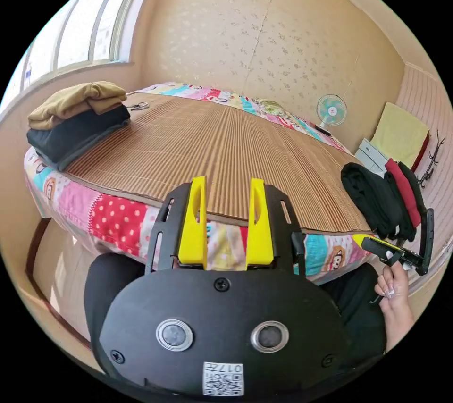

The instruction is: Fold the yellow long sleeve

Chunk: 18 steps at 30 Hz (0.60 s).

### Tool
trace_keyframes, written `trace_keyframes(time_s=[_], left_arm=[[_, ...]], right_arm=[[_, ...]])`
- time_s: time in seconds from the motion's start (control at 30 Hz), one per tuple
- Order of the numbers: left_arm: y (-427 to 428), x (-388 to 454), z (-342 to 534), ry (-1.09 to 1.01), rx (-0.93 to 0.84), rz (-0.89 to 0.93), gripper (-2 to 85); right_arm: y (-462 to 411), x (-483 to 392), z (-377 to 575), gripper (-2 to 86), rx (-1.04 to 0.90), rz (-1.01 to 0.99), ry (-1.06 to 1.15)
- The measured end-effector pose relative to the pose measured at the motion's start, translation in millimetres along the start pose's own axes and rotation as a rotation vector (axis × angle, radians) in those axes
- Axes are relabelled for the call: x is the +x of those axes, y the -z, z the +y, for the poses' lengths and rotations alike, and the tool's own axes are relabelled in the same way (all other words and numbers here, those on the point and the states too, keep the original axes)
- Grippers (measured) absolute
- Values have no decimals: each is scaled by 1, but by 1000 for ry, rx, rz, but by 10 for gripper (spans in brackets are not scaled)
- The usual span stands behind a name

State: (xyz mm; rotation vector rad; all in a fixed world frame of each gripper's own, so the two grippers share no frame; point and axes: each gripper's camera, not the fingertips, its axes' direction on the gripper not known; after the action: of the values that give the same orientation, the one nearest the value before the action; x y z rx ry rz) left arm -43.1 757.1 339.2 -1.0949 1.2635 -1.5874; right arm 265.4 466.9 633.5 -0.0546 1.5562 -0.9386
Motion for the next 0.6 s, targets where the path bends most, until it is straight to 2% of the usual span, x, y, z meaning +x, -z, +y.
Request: trace_keyframes(time_s=[0.13, 0.3, 0.43, 0.53, 0.6], left_arm=[[33, -52, -12, 57, 17, -55, 132], [54, -87, -4, 113, 132, -76, 131], [33, -97, -13, 120, 64, 41, 125], [19, -82, -22, 55, 36, -13, 116], [6, -78, -27, 47, -16, 20, 116]], right_arm=[[-33, -38, -5, 31, -44, -70, 66], [-78, -103, -44, 23, -80, -198, 214], [-132, -190, -108, 30, -144, -336, 307], [-155, -271, -161, 42, -132, -471, 447], [-175, -324, -191, 54, -170, -525, 538]])
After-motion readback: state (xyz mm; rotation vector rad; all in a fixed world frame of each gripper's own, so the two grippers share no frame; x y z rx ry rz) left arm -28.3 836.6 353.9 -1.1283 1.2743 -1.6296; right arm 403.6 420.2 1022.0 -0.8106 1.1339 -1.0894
